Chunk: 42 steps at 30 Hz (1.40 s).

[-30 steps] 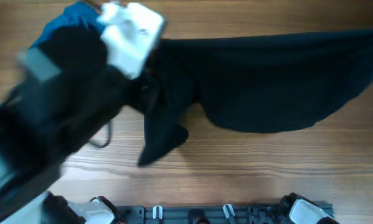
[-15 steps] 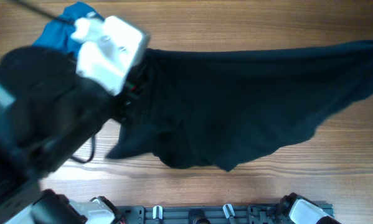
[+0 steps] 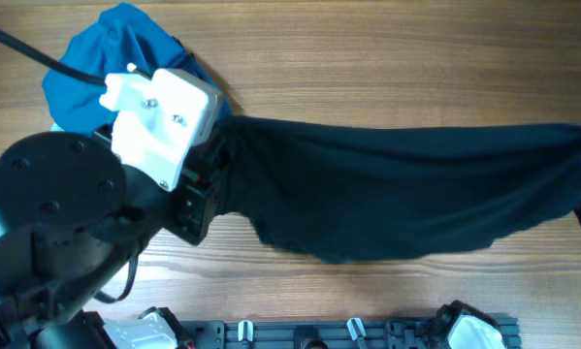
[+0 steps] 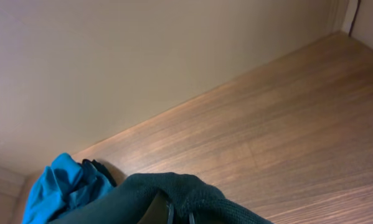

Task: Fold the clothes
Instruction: 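Lift the shirt with both grippers and swing it leftward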

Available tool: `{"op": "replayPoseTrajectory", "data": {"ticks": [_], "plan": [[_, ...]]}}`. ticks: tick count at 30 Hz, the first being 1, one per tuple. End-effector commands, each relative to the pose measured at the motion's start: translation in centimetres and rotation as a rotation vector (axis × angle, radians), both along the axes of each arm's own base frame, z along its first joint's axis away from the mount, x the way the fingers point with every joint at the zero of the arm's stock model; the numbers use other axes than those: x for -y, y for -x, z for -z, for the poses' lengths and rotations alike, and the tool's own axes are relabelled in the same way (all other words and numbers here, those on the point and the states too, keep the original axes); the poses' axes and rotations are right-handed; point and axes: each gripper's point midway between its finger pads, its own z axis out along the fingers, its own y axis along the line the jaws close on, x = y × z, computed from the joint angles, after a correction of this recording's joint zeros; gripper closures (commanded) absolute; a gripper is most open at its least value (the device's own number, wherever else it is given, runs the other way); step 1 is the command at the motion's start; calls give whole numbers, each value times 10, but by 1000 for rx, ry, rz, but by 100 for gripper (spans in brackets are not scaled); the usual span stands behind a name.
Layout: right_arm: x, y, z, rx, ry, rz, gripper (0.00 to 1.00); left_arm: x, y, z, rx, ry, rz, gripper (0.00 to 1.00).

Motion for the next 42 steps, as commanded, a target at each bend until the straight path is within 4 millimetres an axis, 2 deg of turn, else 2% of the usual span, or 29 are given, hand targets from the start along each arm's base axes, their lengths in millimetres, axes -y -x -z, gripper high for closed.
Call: {"op": "replayPoseTrajectory", "data": {"ticks": [1,2,5,7,9,11,12,14,15,16,17,19,20,21,22,24,25,27,29,30,32,35,37,39,40,41,42], "plan": [[9,-16,12,-52,-14,-7,96,5,-38,17,-34,-64,-133,96],[12,-24,17,-77,-30,-11,96,9,-49,25,-60,-81,-149,96],[28,-66,35,-149,-95,-50,96,25,-103,54,-156,-88,-158,96],[40,-111,40,-140,-139,-116,96,46,-156,68,-180,-31,-76,96],[47,-161,35,-62,-165,-216,96,56,-214,70,-117,35,-28,96],[53,-208,20,64,-203,-320,96,57,-250,58,-24,88,-9,96],[63,-232,9,138,-241,-333,96,54,-270,31,99,140,-13,96],[77,-249,-10,241,-260,-370,96,65,-270,-13,281,175,74,96],[93,-250,-15,270,-260,-339,96,66,-268,-29,357,154,87,96],[104,-249,-18,287,-243,-319,96,68,-265,-35,399,125,97,96],[116,-246,-18,293,-219,-290,96,70,-264,-36,427,83,110,96],[128,-242,-8,270,-170,-268,96,69,-265,-27,420,20,97,96],[132,-240,5,226,-156,-243,96,70,-266,-8,356,-7,95,96],[135,-240,26,152,-130,-211,96,72,-266,24,249,-49,101,96],[136,-240,38,106,-114,-198,96,72,-266,41,192,-72,103,96],[133,-238,83,-55,-93,-176,96,69,-264,89,25,-135,98,95],[126,-237,128,-217,-78,-185,96,66,-259,126,-120,-158,84,93],[119,-231,182,-408,-89,-186,96,63,-250,169,-292,-194,71,92],[110,-215,247,-635,-112,-195,95,61,-236,214,-472,-247,75,90],[109,-200,273,-737,-112,-191,92,60,-226,236,-567,-279,83,85],[119,-181,297,-859,-79,-140,89,57,-215,258,-673,-313,72,83],[117,-160,307,-959,-88,-129,86,55,-211,272,-745,-302,13,82],[119,-146,309,-1023,-88,-95,85,54,-208,278,-783,-291,-19,77],[121,-141,309,-1045,-91,-71,82,52,-204,282,-813,-287,-41,75],[122,-140,310,-1051,-84,-66,82,51,-201,283,-824,-288,-48,69],[123,-140,310,-1052,-83,-60,79,49,-198,284,-837,-286,-57,64],[123,-141,310,-1050,-90,-49,69,48,-194,284,-845,-288,-61,61]]}}
